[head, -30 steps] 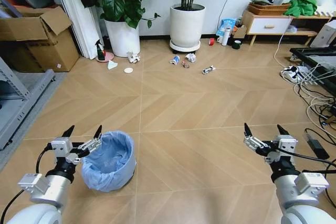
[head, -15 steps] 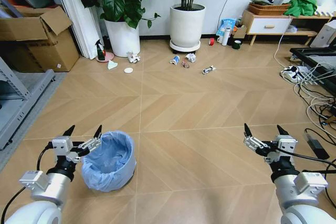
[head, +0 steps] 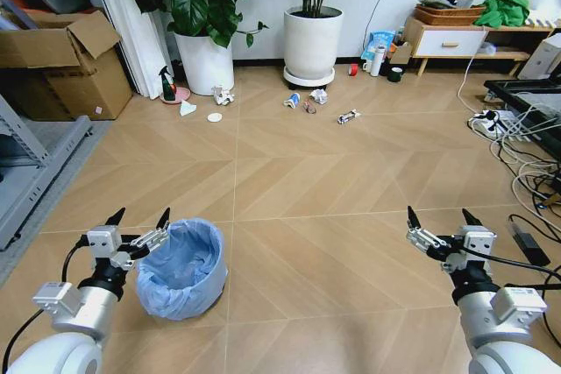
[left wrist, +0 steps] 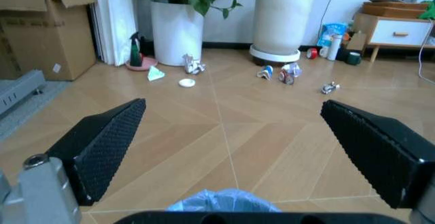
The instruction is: Pick up the trash bin and place the garbage on the floor into it.
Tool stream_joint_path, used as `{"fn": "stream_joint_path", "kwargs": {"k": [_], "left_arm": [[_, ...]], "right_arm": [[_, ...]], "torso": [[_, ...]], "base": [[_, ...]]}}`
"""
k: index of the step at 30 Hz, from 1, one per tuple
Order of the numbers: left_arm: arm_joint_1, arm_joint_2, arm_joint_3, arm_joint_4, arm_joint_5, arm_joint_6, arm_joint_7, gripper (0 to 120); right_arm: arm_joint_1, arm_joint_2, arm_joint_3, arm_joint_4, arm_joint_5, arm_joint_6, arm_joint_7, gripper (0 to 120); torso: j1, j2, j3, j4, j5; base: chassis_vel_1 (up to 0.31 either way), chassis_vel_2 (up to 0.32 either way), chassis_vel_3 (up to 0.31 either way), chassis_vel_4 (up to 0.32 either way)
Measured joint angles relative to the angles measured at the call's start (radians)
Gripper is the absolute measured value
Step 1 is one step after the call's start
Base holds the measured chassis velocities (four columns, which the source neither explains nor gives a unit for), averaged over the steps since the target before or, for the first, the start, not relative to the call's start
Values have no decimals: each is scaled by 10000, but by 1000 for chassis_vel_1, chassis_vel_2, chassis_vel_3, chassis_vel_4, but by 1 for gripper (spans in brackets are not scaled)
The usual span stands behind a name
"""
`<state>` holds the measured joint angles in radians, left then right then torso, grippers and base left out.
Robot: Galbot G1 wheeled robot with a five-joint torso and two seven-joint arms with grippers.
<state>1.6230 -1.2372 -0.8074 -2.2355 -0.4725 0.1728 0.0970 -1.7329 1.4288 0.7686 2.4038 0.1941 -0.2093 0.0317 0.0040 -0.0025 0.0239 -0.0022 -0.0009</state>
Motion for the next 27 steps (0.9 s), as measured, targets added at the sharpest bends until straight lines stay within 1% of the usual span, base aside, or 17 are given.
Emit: {"fn": "stream_joint_path", "kwargs": {"k": [6,10,11,12,13,14,15,17,18,19,23,25,27], "left_arm": [[-125,214,0,142,-252,163,-34,100],[-286,565,-4,447,-674,451,-131,100],[-392,798,-33,696,-933,710,-192,100],[-392,798,-33,696,-933,710,-192,100],[-473,952,-65,870,-1044,898,-227,100],[-622,1200,-97,1167,-1132,1273,-331,100],[-622,1200,-97,1167,-1132,1273,-331,100],[-820,1522,-106,1539,-1274,1834,-434,100],[-925,1698,-93,1741,-1365,2170,-474,100],[-925,1698,-93,1741,-1365,2170,-474,100],[-1259,2254,93,2533,-1569,3162,-427,100],[-1293,2328,119,2655,-1602,3298,-395,100],[-1375,2481,140,3007,-1719,3581,-306,100]], "right_arm": [[15,-17,2,-18,0,0,0,100],[14,-59,11,-51,8,0,-1,100],[17,-76,11,-67,13,0,-3,100],[17,-76,11,-67,13,0,-3,100],[17,-83,11,-74,15,0,-4,100],[16,-104,9,-80,21,0,-4,100],[16,-104,9,-80,21,0,-4,100],[5,-129,9,-81,29,0,-7,100],[-1,-143,17,-81,42,0,-7,100],[-1,-143,17,-81,42,0,-7,100],[-18,-222,31,-73,148,-6,-10,100],[-14,-243,24,-72,168,-21,-11,100],[23,-314,-31,-75,231,-79,-14,100]], "torso": [[0,0,0,0,0],[0,0,0,0,0],[0,0,0,0,-2],[0,0,0,0,-2],[0,0,0,0,-1],[0,0,0,0,1],[0,0,0,0,1],[0,0,0,0,-4],[0,0,0,0,0],[0,0,0,0,0],[0,0,0,-2,0],[0,0,0,-2,-1],[0,0,1,-1,-2]], "base": [[0,0,0,0],[0,0,0,0],[0,0,0,0],[0,0,0,0],[0,0,0,0],[0,0,0,0],[0,0,0,0],[0,0,0,0],[0,0,0,0],[0,0,0,0],[0,0,0,0],[0,0,0,0],[0,0,0,0]]}}
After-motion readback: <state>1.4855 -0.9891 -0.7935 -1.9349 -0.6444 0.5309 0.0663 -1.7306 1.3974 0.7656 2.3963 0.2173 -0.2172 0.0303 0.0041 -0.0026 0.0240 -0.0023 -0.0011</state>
